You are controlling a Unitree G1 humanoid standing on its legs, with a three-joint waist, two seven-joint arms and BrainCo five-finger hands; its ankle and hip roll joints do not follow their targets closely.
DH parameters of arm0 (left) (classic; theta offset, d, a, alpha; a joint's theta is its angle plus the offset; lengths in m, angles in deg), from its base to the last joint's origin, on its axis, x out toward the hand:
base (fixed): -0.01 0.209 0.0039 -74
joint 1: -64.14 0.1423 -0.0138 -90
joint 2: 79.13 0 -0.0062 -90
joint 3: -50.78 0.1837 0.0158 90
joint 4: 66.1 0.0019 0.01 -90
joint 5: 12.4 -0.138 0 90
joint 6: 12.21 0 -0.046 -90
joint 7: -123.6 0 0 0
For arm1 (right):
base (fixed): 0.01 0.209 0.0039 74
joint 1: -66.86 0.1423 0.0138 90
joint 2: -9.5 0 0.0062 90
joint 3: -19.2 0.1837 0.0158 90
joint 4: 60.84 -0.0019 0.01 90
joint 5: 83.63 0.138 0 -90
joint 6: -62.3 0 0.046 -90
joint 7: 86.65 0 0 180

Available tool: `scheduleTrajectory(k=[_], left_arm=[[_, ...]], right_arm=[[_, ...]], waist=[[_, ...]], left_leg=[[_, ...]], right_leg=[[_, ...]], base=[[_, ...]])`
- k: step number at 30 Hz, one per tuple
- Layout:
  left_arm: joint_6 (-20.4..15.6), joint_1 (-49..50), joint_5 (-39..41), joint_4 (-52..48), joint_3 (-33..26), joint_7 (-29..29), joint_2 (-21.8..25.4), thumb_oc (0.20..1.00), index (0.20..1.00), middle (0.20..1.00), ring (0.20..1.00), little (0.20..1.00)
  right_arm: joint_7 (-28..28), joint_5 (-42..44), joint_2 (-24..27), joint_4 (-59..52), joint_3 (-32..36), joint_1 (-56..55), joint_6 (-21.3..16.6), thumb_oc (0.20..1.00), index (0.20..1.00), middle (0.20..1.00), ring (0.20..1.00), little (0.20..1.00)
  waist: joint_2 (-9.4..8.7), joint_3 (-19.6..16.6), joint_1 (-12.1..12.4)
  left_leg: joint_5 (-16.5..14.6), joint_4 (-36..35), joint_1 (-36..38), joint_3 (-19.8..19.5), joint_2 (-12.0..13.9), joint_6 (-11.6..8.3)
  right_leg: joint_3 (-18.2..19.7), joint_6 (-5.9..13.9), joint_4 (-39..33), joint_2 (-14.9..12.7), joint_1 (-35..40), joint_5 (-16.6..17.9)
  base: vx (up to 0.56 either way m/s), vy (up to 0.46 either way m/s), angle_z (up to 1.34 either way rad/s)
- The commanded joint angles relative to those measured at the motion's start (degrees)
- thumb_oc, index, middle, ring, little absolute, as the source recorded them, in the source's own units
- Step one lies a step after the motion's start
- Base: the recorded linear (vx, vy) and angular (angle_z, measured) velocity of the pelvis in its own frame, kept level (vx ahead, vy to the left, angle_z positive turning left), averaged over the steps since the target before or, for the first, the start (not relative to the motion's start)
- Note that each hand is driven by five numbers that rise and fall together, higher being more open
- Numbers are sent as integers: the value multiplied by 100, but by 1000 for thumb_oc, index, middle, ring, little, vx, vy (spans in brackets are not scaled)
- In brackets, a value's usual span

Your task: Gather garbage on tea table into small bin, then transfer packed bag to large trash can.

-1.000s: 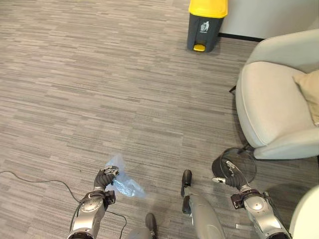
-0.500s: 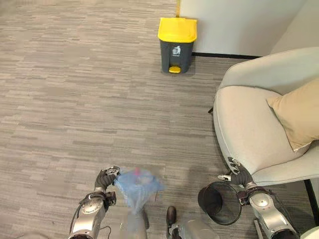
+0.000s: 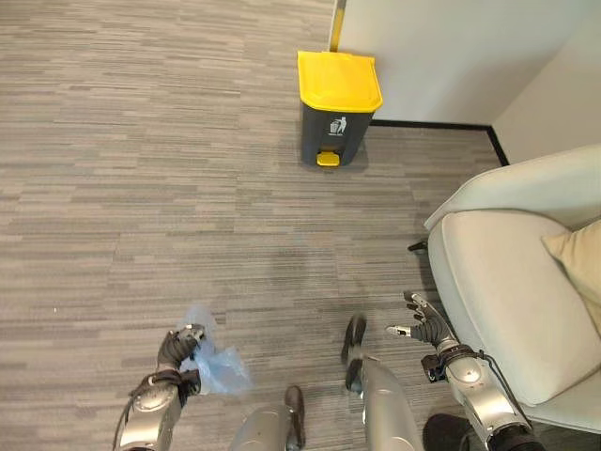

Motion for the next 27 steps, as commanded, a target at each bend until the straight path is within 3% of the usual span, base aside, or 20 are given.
scheduleTrajectory(k=[1, 3, 5, 7, 9, 11, 14, 15, 16, 17, 18, 19, 22, 23, 27], left_arm=[[-427, -185, -91, -727, 196, -76, 293, 200, 200, 200, 200, 200], [-436, -166, -76, -727, 210, -87, 287, 200, 200, 200, 200, 200], [-415, -58, -78, -750, 244, -132, 230, 200, 200, 200, 200, 200], [-394, 15, -78, -784, 258, -162, 188, 200, 200, 200, 200, 200], [-354, 62, -26, -815, 272, -215, 141, 200, 200, 200, 200, 200], [-350, 55, 3, -779, 276, -219, 119, 200, 200, 200, 200, 200], [-315, 14, -15, -720, 395, -245, 31, 200, 200, 200, 200, 200], [-315, 12, -15, -719, 395, -245, 33, 200, 200, 200, 200, 200], [-314, -2, -30, -718, 440, -267, 1, 200, 200, 200, 200, 200], [-314, -4, -30, -717, 439, -267, 4, 200, 200, 200, 200, 200], [-193, 123, -242, -558, 350, -88, 2, 200, 200, 200, 200, 200], [-349, 146, -141, -657, 404, -172, 1, 200, 200, 200, 200, 200], [-270, 140, -207, -741, 467, -275, 40, 200, 200, 200, 200, 200], [-288, 189, -140, -757, 406, -361, 7, 200, 200, 200, 200, 200], [-286, 244, -192, -754, 365, -382, 58, 200, 200, 200, 200, 200]], right_arm=[[4, 166, 170, -52, 177, -97, -208, 1000, 1000, 1000, 1000, 1000], [-2, 177, 198, -37, 178, -104, -215, 1000, 1000, 1000, 1000, 1000], [-29, 136, 283, -42, 195, -179, -194, 1000, 1000, 1000, 1000, 1000], [-32, 129, 354, -60, 200, -226, -229, 1000, 1000, 1000, 1000, 1000], [-11, 150, 481, -100, 281, -307, -253, 1000, 1000, 1000, 1000, 1000], [19, 186, 520, -94, 318, -326, -253, 1000, 1000, 1000, 1000, 1000], [36, 213, 595, -21, 388, -380, -228, 1000, 1000, 1000, 1000, 1000], [36, 213, 592, -21, 389, -379, -228, 1000, 1000, 1000, 1000, 1000], [43, 213, 622, 20, 402, -368, -222, 1000, 1000, 1000, 1000, 1000], [43, 213, 619, 20, 402, -366, -222, 1000, 1000, 1000, 1000, 1000], [109, 132, 609, 138, 440, -425, -160, 1000, 1000, 1000, 1000, 1000], [51, 156, 603, 170, 402, -393, -185, 1000, 1000, 1000, 1000, 1000], [35, 152, 581, 75, 374, -411, -237, 1000, 1000, 1000, 1000, 1000], [-43, 148, 485, 57, 365, -436, -230, 1000, 1000, 1000, 1000, 1000], [-76, 118, 386, 74, 322, -427, -206, 1000, 1000, 1000, 1000, 1000]], waist=[[-31, -206, -129], [-33, -251, -149], [76, -370, -217], [168, -438, -244], [192, -462, -268], [160, -477, -294], [128, -505, -300], [112, -519, -305], [88, -506, -272], [73, -525, -279], [153, -433, -147], [152, -416, -119], [163, -445, -139], [144, -514, -139], [117, -562, -94]], left_leg=[[320, -867, 758, 113, 832, -802], [305, -831, 798, 80, 844, -819], [399, -667, 892, 49, 1074, -1011], [873, -165, 751, -59, 1299, -1196], [1451, 712, 439, -61, 1535, -1254], [1597, 920, 347, -54, 1556, -1229], [1132, 684, 91, -58, 1353, -1035], [1159, 663, 79, -57, 1332, -1027], [794, 364, -153, -62, 1148, -960], [825, 340, -171, -62, 1127, -954], [1086, -344, -458, -205, 940, -999], [1060, -458, -383, -281, 891, -1041], [1085, -627, -305, -321, 898, -996], [1036, -706, -210, -416, 750, -904], [998, -834, 8, -290, 702, -772]], right_leg=[[671, 525, -8, -84, 1590, 750], [672, 500, 58, -124, 1620, 793], [599, 387, 252, -68, 1706, 708], [573, 221, 302, 90, 1831, 550], [557, -42, 328, 302, 2120, 275], [570, -106, 303, 334, 2214, 213], [738, -133, 232, 463, 2539, -46], [739, -129, 223, 443, 2523, -31], [805, -72, 118, 433, 2675, -74], [804, -68, 110, 414, 2653, -60], [883, -41, 62, 545, 2778, -60], [960, -19, 86, 560, 2804, -71], [991, -2, 114, 613, 2808, -84], [1172, 9, 142, 645, 2855, -89], [1383, 45, 143, 647, 2909, -73]], base=[[662, -321, 55], [403, -238, 58], [375, -274, 65], [324, -310, 55], [320, -336, 13], [270, -219, -8], [284, -125, 4], [203, -28, -36], [113, -13, -72], [205, 3, -54], [121, 31, -20], [122, 30, -7], [114, 33, -54], [172, 90, -75], [116, 70, -46]])
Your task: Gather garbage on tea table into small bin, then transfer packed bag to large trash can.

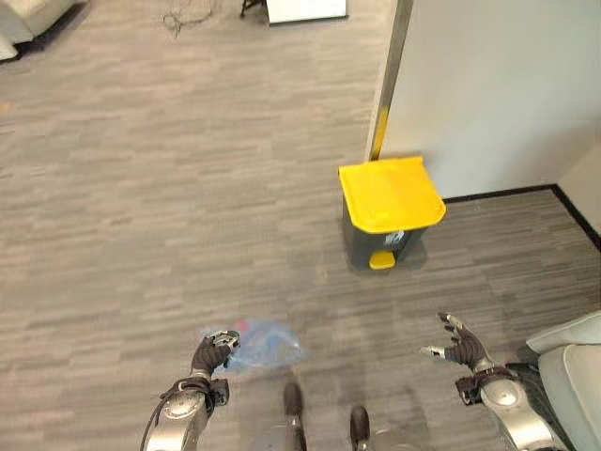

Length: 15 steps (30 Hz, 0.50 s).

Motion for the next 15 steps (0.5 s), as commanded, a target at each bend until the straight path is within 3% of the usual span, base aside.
scheduleTrajectory(k=[1, 5, 7, 11, 14, 15], left_arm=[[-266, -146, -141, -323, -170, -77, 227, 200, 200, 200, 200, 200], [-277, -112, -153, -390, -209, -20, 270, 200, 200, 200, 200, 200], [-269, -109, -134, -431, -277, 24, 344, 200, 200, 200, 200, 200], [-286, -139, -104, -435, -331, 92, 398, 200, 200, 200, 200, 200], [-324, -135, 46, -397, -364, 166, 425, 200, 200, 200, 200, 200], [-338, -128, 37, -391, -343, 125, 404, 200, 200, 200, 200, 200]], right_arm=[[-18, 115, -13, -99, 6, 136, -195, 1000, 1000, 1000, 1000, 1000], [-24, 92, -68, -76, -49, 180, -196, 1000, 1000, 1000, 1000, 1000], [-73, 27, -101, -87, -139, 305, -180, 1000, 1000, 1000, 1000, 1000], [-86, 9, -126, -133, -184, 371, -177, 1000, 1000, 1000, 1000, 1000], [-84, 22, -59, -149, -238, 459, -162, 1000, 1000, 1000, 1000, 1000], [-119, 6, -43, -186, -236, 388, -144, 1000, 1000, 1000, 1000, 1000]], waist=[[-347, 107, 175], [-365, 135, 277], [-328, 272, 364], [-277, 393, 412], [-229, 445, 375], [-286, 422, 328]], left_leg=[[-1288, 577, 425, 186, -225, -144], [-1391, 620, 488, 172, -289, -42], [-1525, 694, 516, 239, -328, 138], [-1649, 719, 641, 386, -307, 182], [-1803, 658, 998, 502, -150, 43], [-1874, 701, 1101, 418, -143, -25]], right_leg=[[-37, 311, -98, -287, -227, 128], [65, 370, -9, -289, -244, 100], [133, 515, 807, -307, -638, 70], [-117, 655, 1394, -500, -1073, 143], [-693, 601, 634, -936, -1397, 434], [-630, 600, 504, -915, -1254, 459]], base=[[99, 61, -16], [48, 68, -22], [38, 117, -43], [48, 1, -54], [324, -271, -37], [423, -390, -15]])
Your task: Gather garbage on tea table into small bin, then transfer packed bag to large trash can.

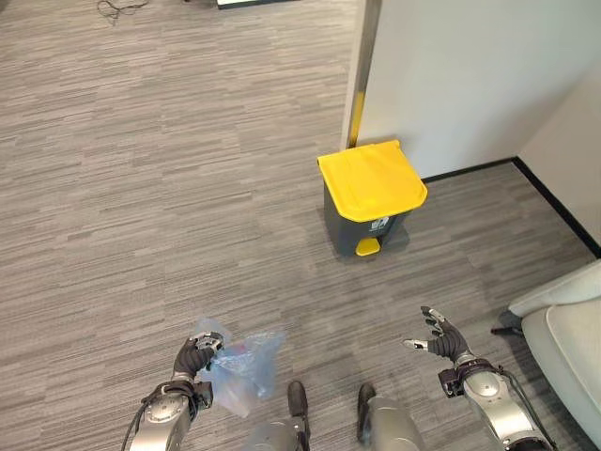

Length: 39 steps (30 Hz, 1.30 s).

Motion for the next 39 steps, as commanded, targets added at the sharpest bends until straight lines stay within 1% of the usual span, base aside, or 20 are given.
scheduleTrajectory(k=[1, 3, 4, 5, 6, 7, 8, 10, 11, 14, 16, 18, 19, 21, 24, 25, 31, 36, 37, 39], left_arm=[[-344, -30, 17, -434, -208, 44, 187, 200, 200, 200, 200, 200], [-340, -3, 19, -424, -214, 31, 159, 200, 200, 200, 200, 200], [-321, 13, 29, -407, -197, 38, 116, 200, 200, 200, 200, 200], [-321, 14, 29, -407, -198, 38, 117, 200, 200, 200, 200, 200], [-291, 41, 68, -434, -189, -9, 73, 200, 200, 200, 200, 200], [-288, 22, 99, -435, -171, -12, 49, 200, 200, 200, 200, 200], [-281, -4, 126, -395, -152, -3, 11, 200, 200, 200, 200, 200], [-273, -58, 182, -378, -107, 8, -43, 200, 200, 200, 200, 200], [-255, -65, 161, -375, -70, 9, -73, 200, 200, 200, 200, 200], [-247, -97, 120, -362, -58, -5, -60, 200, 200, 200, 200, 200], [-241, -124, 84, -354, -59, 14, -57, 200, 200, 200, 200, 200], [-241, -117, 61, -378, -40, 7, -50, 200, 200, 200, 200, 200], [-229, -91, 48, -417, -45, -13, -36, 200, 200, 200, 200, 200], [-214, -50, -44, -412, -44, -49, -6, 200, 200, 200, 200, 200], [-200, 37, -123, -432, -59, -57, 11, 200, 200, 200, 200, 200], [-198, 41, -116, -444, -94, -32, 58, 200, 200, 200, 200, 200], [-236, -82, -89, -410, -117, 39, 177, 200, 200, 200, 200, 200], [-287, -99, -25, -437, -171, 121, 212, 200, 200, 200, 200, 200], [-300, -126, 27, -417, -176, 150, 218, 200, 200, 200, 200, 200], [-310, -115, 51, -430, -165, 130, 218, 200, 200, 200, 200, 200]], right_arm=[[-40, -18, 140, -167, -22, 19, -163, 1000, 1000, 1000, 1000, 1000], [-35, -34, 167, -161, -33, 9, -168, 1000, 1000, 1000, 1000, 1000], [-30, -40, 221, -202, -30, -43, -196, 1000, 1000, 1000, 1000, 1000], [-30, -40, 220, -202, -31, -43, -196, 1000, 1000, 1000, 1000, 1000], [-23, -35, 275, -186, -11, -88, -204, 1000, 1000, 1000, 1000, 1000], [-3, -14, 311, -159, 3, -86, -209, 1000, 1000, 1000, 1000, 1000], [25, -22, 338, -137, 23, -93, -203, 1000, 1000, 1000, 1000, 1000], [42, -27, 384, -113, 39, -102, -166, 1000, 1000, 1000, 1000, 1000], [61, -21, 425, -114, 88, -130, -154, 1000, 1000, 1000, 1000, 1000], [104, 5, 423, -65, 145, -189, -151, 1000, 1000, 1000, 1000, 1000], [154, 11, 398, -36, 166, -204, -148, 1000, 1000, 1000, 1000, 1000], [183, 19, 352, -17, 199, -255, -167, 1000, 1000, 1000, 1000, 1000], [179, 14, 338, -37, 223, -289, -161, 1000, 1000, 1000, 1000, 1000], [160, -3, 278, 18, 182, -285, -143, 1000, 1000, 1000, 1000, 1000], [125, -76, 186, 34, 171, -295, -135, 1000, 1000, 1000, 1000, 1000], [95, -32, 108, 6, 130, -270, -145, 1000, 1000, 1000, 1000, 1000], [83, -77, 43, -3, 20, -48, -156, 1000, 1000, 1000, 1000, 1000], [93, -56, 59, -10, -55, 53, -143, 1000, 1000, 1000, 1000, 1000], [104, -46, 76, 13, -75, 70, -151, 1000, 1000, 1000, 1000, 1000], [96, -37, 68, -9, -37, 17, -137, 1000, 1000, 1000, 1000, 1000]], waist=[[-159, -182, -57], [-167, -251, -65], [-157, -308, -89], [-158, -312, -91], [-165, -341, -90], [-188, -331, -83], [-233, -342, -95], [-270, -291, -63], [-324, -264, -38], [-328, -246, -13], [-304, -204, 37], [-271, -203, -2], [-253, -190, -1], [-273, -174, 25], [-256, -232, 66], [-272, -231, 123], [-198, -170, 163], [-118, -169, 137], [-127, -154, 77], [-161, -137, 25]], left_leg=[[-1354, 678, 934, -431, 110, -382], [-1318, 685, 943, -431, 157, -436], [-1060, 901, 903, -464, 356, -628], [-1058, 900, 899, -467, 355, -627], [-794, 1379, 773, -386, 596, -767], [-638, 1722, 637, -379, 646, -807], [-497, 1880, 530, -293, 687, -812], [-573, 2008, 301, -151, 706, -719], [-787, 1817, 13, -16, 618, -632], [-704, 1454, -304, 188, 653, -701], [-297, 1178, -554, 338, 646, -735], [-236, 990, -562, 531, 690, -814], [-114, 847, -489, 701, 698, -745], [-139, 1052, -626, 577, 626, -675], [-274, 884, -444, 353, 466, -547], [-378, 867, -384, 228, 338, -416], [-584, 754, -137, 159, 122, -145], [-621, 524, 150, 218, 156, -177], [-638, 440, 259, 174, 181, -232], [-678, 483, 308, 49, 179, -264]], right_leg=[[-185, -157, -721, 402, 665, 669], [-255, -202, -742, 400, 706, 680], [-328, -286, -840, 548, 870, 607], [-329, -286, -842, 546, 867, 609], [-478, -392, -934, 663, 1094, 480], [-527, -448, -1018, 716, 1221, 441], [-596, -475, -1080, 705, 1302, 419], [-633, -532, -1171, 748, 1484, 313], [-636, -518, -1220, 725, 1603, 256], [-621, -469, -1269, 773, 1774, 111], [-670, -514, -1275, 816, 1816, 131], [-658, -483, -1271, 878, 1969, -49], [-685, -522, -1249, 915, 1969, -18], [-581, -576, -1107, 928, 2054, -169], [-496, -504, -861, 847, 2131, -275], [-319, -438, -595, 796, 2043, -301], [31, -228, 495, 660, 1446, -128], [-109, -272, -136, 617, 1086, 214], [-64, -228, -582, 641, 860, 437], [126, -198, -755, 712, 959, 422]], base=[[262, -253, 21], [201, -221, 42], [232, -283, 53], [268, -392, 48], [174, -279, 18], [216, -343, 7], [95, -166, 8], [166, -169, 7], [195, -164, -1], [176, -42, 2], [51, 2, -4], [135, 31, -5], [196, 49, -2], [256, 128, -2], [247, 152, -10], [193, 135, 26], [130, 116, -8], [131, -55, -33], [149, -151, -45], [143, -171, -6]])
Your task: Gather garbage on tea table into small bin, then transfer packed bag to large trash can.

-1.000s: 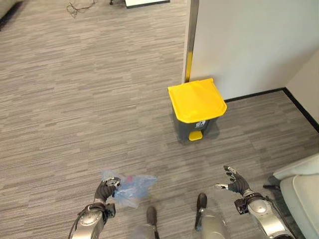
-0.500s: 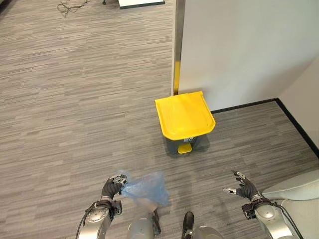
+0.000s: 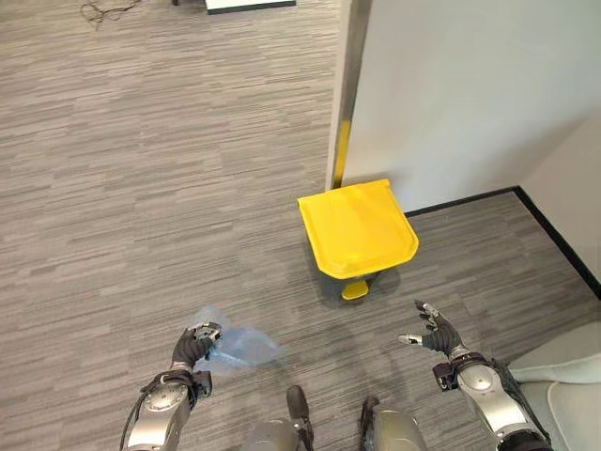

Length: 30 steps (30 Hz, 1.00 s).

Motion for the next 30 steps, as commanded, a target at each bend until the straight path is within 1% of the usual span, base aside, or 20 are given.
scheduleTrajectory(k=[1, 2, 3, 7, 9, 10, 11, 12, 13, 14, 15, 18, 20, 23, 24, 26, 27, 28, 29, 30], left_arm=[[-353, 37, 16, -458, -112, -15, 146, 200, 200, 200, 200, 200], [-365, 38, 16, -466, -107, -66, 118, 200, 200, 200, 200, 200], [-364, 41, 16, -468, -108, -66, 118, 200, 200, 200, 200, 200], [-286, 92, 54, -483, -58, -157, 0, 200, 200, 200, 200, 200], [-261, 67, 59, -438, 5, -173, -66, 200, 200, 200, 200, 200], [-253, 77, 58, -424, 23, -185, -88, 200, 200, 200, 200, 200], [-245, 53, 53, -390, 96, -204, -130, 200, 200, 200, 200, 200], [-246, 44, 21, -402, 128, -219, -126, 200, 200, 200, 200, 200], [-247, 43, 14, -422, 129, -231, -118, 200, 200, 200, 200, 200], [-238, 32, -22, -426, 103, -236, -88, 200, 200, 200, 200, 200], [-239, 94, -84, -431, 51, -248, -94, 200, 200, 200, 200, 200], [-248, 125, -115, -415, 36, -253, -91, 200, 200, 200, 200, 200], [-253, 143, -130, -435, -4, -262, -61, 200, 200, 200, 200, 200], [-271, 154, -118, -491, -34, -196, -19, 200, 200, 200, 200, 200], [-260, 156, -138, -542, -35, -179, 35, 200, 200, 200, 200, 200], [-245, 99, -159, -542, -34, -170, 77, 200, 200, 200, 200, 200], [-254, 60, -152, -522, -9, -166, 76, 200, 200, 200, 200, 200], [-259, 41, -148, -522, 11, -163, 75, 200, 200, 200, 200, 200], [-269, -8, -128, -513, 29, -153, 108, 200, 200, 200, 200, 200], [-275, -38, -117, -490, 29, -138, 116, 200, 200, 200, 200, 200]], right_arm=[[26, -39, 104, -90, 26, -27, -137, 1000, 1000, 1000, 1000, 1000], [34, -54, 134, -34, 25, -73, -143, 1000, 1000, 1000, 1000, 1000], [35, -54, 133, -32, 23, -73, -144, 1000, 1000, 1000, 1000, 1000], [13, -13, 274, -15, 99, -215, -159, 1000, 1000, 1000, 1000, 1000], [41, -23, 338, -14, 160, -264, -144, 1000, 1000, 1000, 1000, 1000], [29, -27, 344, -16, 166, -281, -131, 1000, 1000, 1000, 1000, 1000], [52, 3, 355, -27, 202, -303, -122, 1000, 1000, 1000, 1000, 1000], [75, 22, 357, -25, 258, -337, -128, 1000, 1000, 1000, 1000, 1000], [88, 37, 357, -24, 270, -349, -130, 1000, 1000, 1000, 1000, 1000], [120, 55, 342, -14, 275, -354, -140, 1000, 1000, 1000, 1000, 1000], [99, -1, 323, -42, 284, -381, -141, 1000, 1000, 1000, 1000, 1000], [89, -55, 246, 10, 274, -373, -127, 1000, 1000, 1000, 1000, 1000], [66, -71, 189, 33, 237, -338, -121, 1000, 1000, 1000, 1000, 1000], [36, -79, 121, 28, 145, -265, -129, 1000, 1000, 1000, 1000, 1000], [1, -77, 110, -24, 121, -236, -129, 1000, 1000, 1000, 1000, 1000], [-3, -88, 82, -23, 105, -165, -122, 1000, 1000, 1000, 1000, 1000], [22, -84, 57, -31, 124, -159, -113, 1000, 1000, 1000, 1000, 1000], [21, -80, 62, -39, 130, -156, -108, 1000, 1000, 1000, 1000, 1000], [38, -7, 62, -55, 168, -137, -113, 1000, 1000, 1000, 1000, 1000], [49, 36, 75, -69, 173, -126, -109, 1000, 1000, 1000, 1000, 1000]], waist=[[-113, -52, -39], [-208, -85, -33], [-204, -82, -40], [-268, -146, -89], [-284, -139, -133], [-277, -142, -150], [-279, -144, -158], [-280, -165, -231], [-262, -185, -234], [-238, -166, -188], [-163, -219, -179], [-135, -290, -206], [-154, -345, -171], [-224, -306, -27], [-212, -253, 35], [-141, -130, 28], [-82, -52, -26], [-68, -27, -68], [-59, 13, -142], [-92, 49, -250]], left_leg=[[-581, 559, 71, -863, 200, -356], [-678, 741, 66, -879, 257, -443], [-687, 759, 60, -887, 263, -445], [-726, 1414, -121, -895, 566, -606], [-581, 1687, -219, -817, 647, -668], [-606, 1656, -202, -801, 640, -647], [-595, 1695, -350, -798, 528, -617], [-539, 1566, -525, -472, 493, -581], [-579, 1520, -601, -359, 500, -630], [-256, 1250, -757, -124, 503, -644], [-238, 767, -510, -281, 369, -621], [-205, 488, -300, -376, 254, -562], [-244, 379, -143, -369, 196, -490], [-396, 506, -164, -590, 64, -369], [-514, 561, -178, -779, -45, -251], [-585, 595, -89, -866, -135, -115], [-654, 555, 71, -903, -167, -99], [-694, 518, 169, -925, -186, -109], [-809, 438, 365, -967, -226, -141], [-987, 449, 576, -1090, -285, -170]], right_leg=[[275, -2, -1087, 449, 393, 807], [265, -47, -1334, 436, 555, 844], [255, -50, -1350, 439, 569, 851], [49, -246, -1495, 509, 917, 700], [-69, -327, -1542, 524, 1056, 634], [-98, -349, -1585, 548, 1117, 606], [-133, -373, -1687, 562, 1237, 575], [-218, -350, -1793, 557, 1326, 581], [-202, -310, -1857, 572, 1426, 494], [-257, -325, -1913, 600, 1437, 569], [-245, -272, -1953, 698, 1500, 523], [-191, -240, -1911, 707, 1529, 508], [-73, -200, -1873, 675, 1550, 482], [96, -131, -1630, 609, 1484, 415], [162, -52, -1074, 550, 1284, 346], [286, 90, -100, 455, 846, 556], [340, 29, 332, 494, 410, 668], [283, -4, 295, 479, 284, 682], [18, -26, -145, 360, 22, 878], [-131, 46, -816, 316, -143, 1121]], base=[[201, -328, 20], [138, -250, 37], [129, -261, 58], [107, -212, 41], [89, -142, 33], [105, -118, 39], [110, -82, 31], [159, -41, 39], [89, 27, 41], [143, 96, 24], [96, 102, -2], [143, 106, -39], [172, 137, -17], [163, 175, -18], [101, 174, -22], [138, 232, -23], [185, 196, -6], [282, 94, 35], [400, -3, 41], [460, -36, 70]])
